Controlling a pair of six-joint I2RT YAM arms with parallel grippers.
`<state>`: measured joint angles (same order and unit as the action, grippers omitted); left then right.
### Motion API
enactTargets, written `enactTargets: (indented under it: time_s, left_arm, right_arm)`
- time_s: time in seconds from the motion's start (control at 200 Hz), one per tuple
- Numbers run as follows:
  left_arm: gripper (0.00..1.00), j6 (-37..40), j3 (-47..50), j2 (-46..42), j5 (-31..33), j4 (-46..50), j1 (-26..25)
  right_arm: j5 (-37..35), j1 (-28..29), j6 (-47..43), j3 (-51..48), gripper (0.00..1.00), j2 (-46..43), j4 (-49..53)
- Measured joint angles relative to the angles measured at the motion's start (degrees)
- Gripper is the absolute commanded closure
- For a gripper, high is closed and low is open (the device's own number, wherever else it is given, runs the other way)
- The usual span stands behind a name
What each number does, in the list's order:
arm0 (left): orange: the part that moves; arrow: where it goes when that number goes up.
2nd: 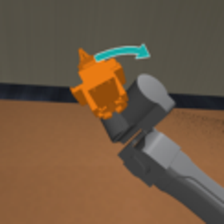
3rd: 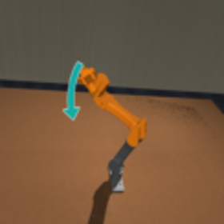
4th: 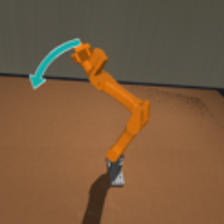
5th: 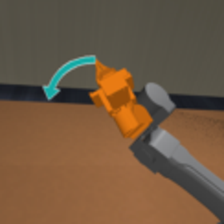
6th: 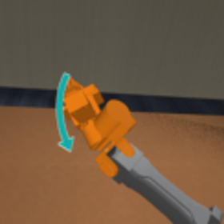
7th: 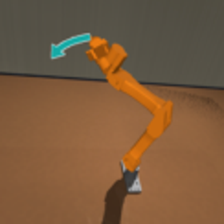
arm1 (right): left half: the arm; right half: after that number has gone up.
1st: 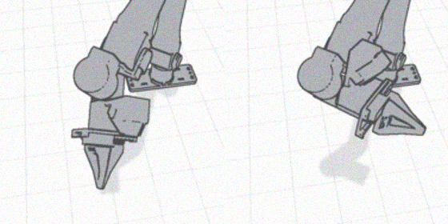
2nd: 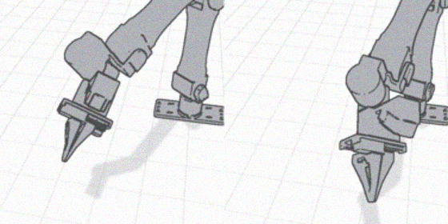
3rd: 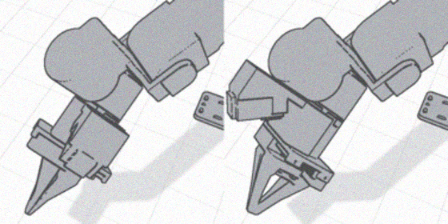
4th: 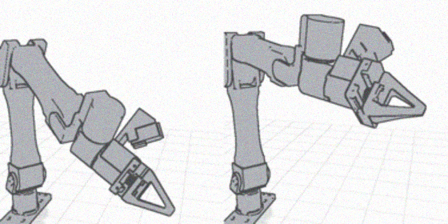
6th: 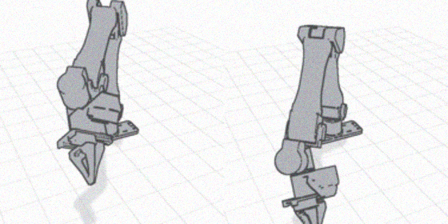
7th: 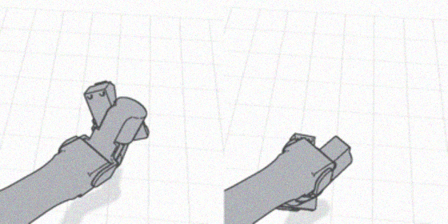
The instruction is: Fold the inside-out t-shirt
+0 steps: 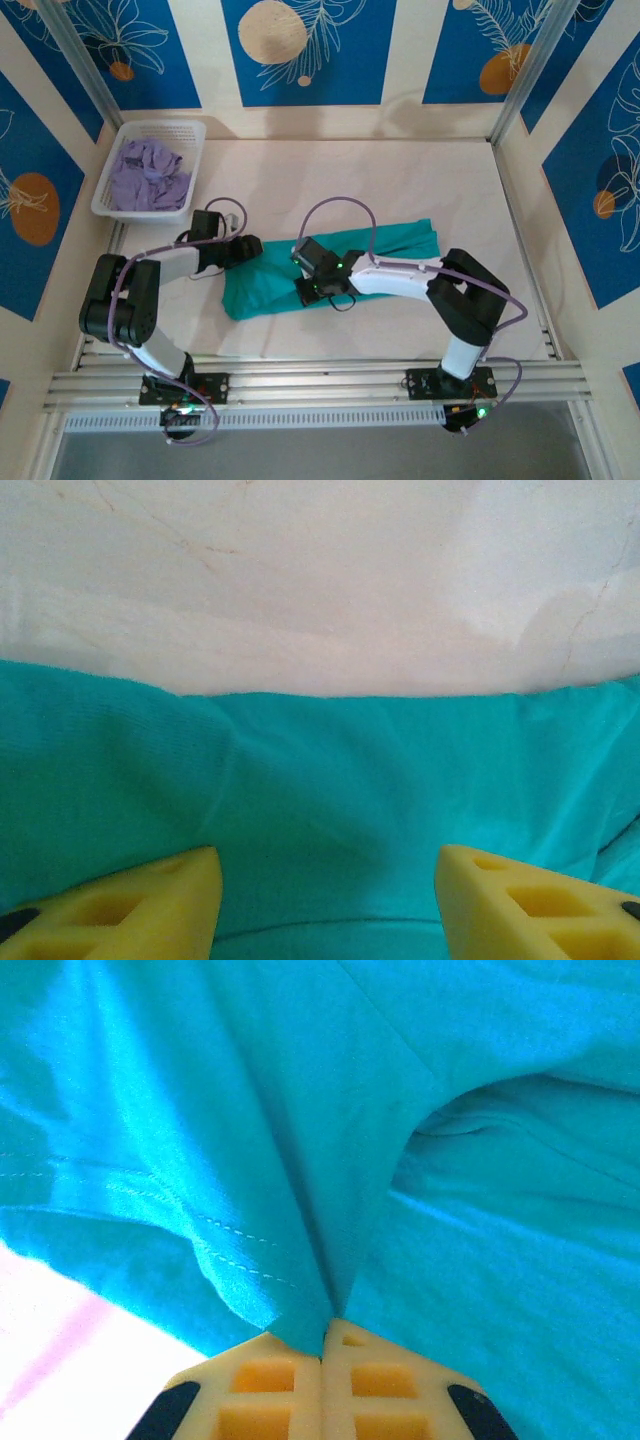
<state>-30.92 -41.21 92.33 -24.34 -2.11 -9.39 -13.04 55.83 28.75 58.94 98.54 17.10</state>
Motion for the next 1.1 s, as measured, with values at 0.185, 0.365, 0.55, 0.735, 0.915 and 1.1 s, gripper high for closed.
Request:
enactTargets:
  time_s: [0.185, 0.365, 0.55, 0.735, 0.915, 1.1]
  left_arm:
    - [0.41, 0.0, -0.1, 0.0, 0.2, 0.1, 0.0]
    - [0.41, 0.0, -0.4, 0.0, 0.2, 0.6, 0.1]
    - [0.41, 0.0, -0.5, 0.1, 0.2, 0.7, 0.2]
    - [0.4, 0.0, -0.7, 0.2, 0.2, 0.9, 0.2]
    - [0.4, 0.0, -0.9, 0.4, 0.2, 0.9, 0.2]
    - [0.37, 0.0, -1.7, 0.4, 0.2, 1.7, 0.2]
  right_arm:
    - [1.2, 0.0, 0.2, -0.8, 0.74, -1.4, -2.8]
    - [0.1, 0.0, -0.3, -0.8, 0.67, -1.4, -2.0]
    - [-1.4, 0.1, -0.9, -0.9, 0.67, -3.4, -1.7]
    - [-1.0, 0.2, -2.8, 0.6, 0.74, -3.8, -3.5]
    - [-0.2, 0.4, -4.9, 7.2, 0.82, 2.8, -5.5]
    - [1.6, 0.3, -5.0, 7.8, 0.86, 11.1, -7.0]
